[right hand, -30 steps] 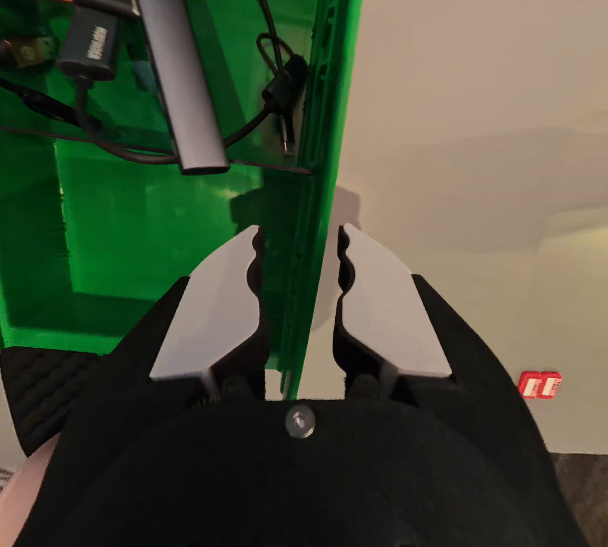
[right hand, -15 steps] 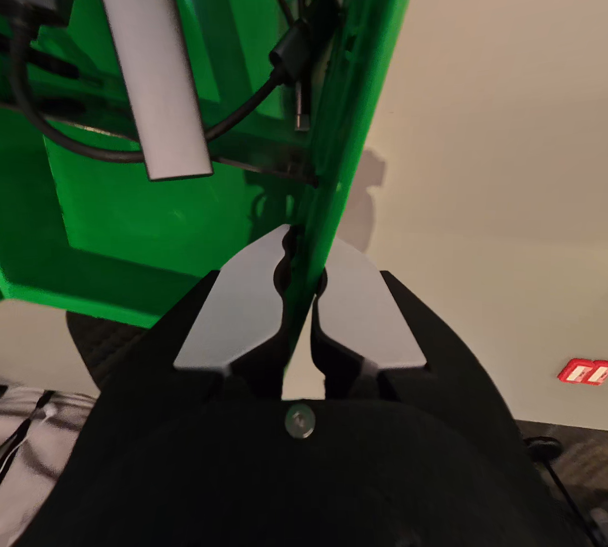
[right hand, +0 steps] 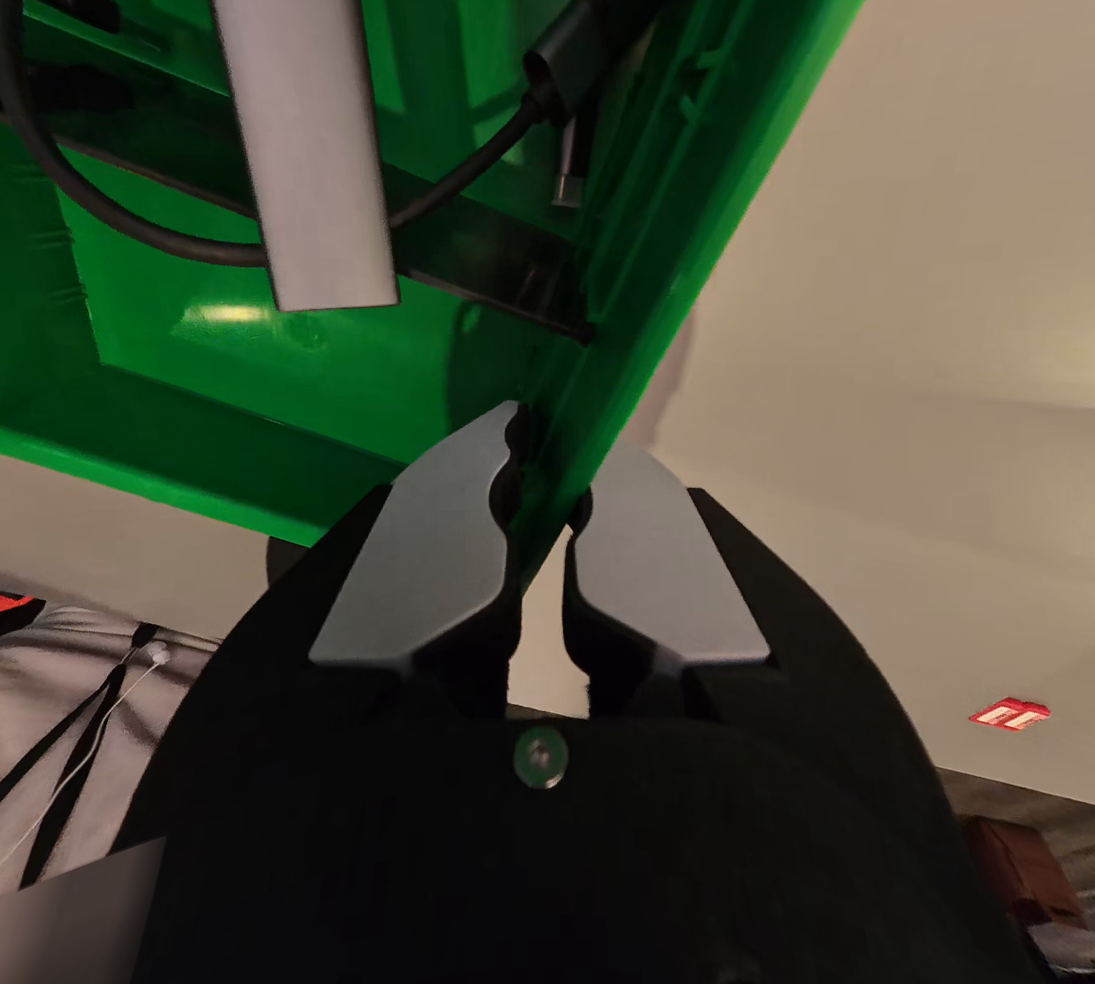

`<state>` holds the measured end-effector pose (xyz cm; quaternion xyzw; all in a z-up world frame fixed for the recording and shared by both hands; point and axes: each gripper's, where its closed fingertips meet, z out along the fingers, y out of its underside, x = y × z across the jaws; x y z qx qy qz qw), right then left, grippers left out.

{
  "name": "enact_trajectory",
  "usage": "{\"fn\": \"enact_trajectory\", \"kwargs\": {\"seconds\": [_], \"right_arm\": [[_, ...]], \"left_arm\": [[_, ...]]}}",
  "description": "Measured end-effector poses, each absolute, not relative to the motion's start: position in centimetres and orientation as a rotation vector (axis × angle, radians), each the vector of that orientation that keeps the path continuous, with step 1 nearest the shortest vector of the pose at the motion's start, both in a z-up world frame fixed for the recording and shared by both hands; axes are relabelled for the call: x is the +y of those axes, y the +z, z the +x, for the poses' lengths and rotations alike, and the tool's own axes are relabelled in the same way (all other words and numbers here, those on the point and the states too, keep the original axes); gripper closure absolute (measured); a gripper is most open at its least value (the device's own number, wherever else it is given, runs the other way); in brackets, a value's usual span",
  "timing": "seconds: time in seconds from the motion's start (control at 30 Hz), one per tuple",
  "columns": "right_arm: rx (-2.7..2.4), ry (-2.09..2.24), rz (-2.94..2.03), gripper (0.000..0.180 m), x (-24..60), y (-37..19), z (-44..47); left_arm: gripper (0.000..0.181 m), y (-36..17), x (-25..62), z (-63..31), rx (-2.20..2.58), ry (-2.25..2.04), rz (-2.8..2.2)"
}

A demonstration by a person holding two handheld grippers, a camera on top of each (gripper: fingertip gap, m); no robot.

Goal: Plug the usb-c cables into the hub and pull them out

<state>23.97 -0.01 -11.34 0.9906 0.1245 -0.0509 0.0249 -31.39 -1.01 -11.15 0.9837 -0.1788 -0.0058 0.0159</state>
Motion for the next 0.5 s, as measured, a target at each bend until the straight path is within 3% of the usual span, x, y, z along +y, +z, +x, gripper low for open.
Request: {"fn": "enact_trajectory", "kwargs": {"seconds": [0.17, 0.33, 0.5], "right_arm": [[0.510, -0.100, 3.051, 0.166, 1.3, -11.3, 20.9], [0.660, -0.111, 3.010, 0.147, 1.1, -11.2, 18.3], [0.561, -0.124, 3.136, 0.145, 1.6, -8.6, 18.5]], "left_arm": [[0.156, -11.1, -1.2, -29.5, -0.654, -0.063, 3.011], [0.152, -10.7, -1.4, -26.9, -0.693, 0.082, 3.040], [0.147, -6.9, -0.2, -27.5, -0.663, 0.080, 3.259]]}}
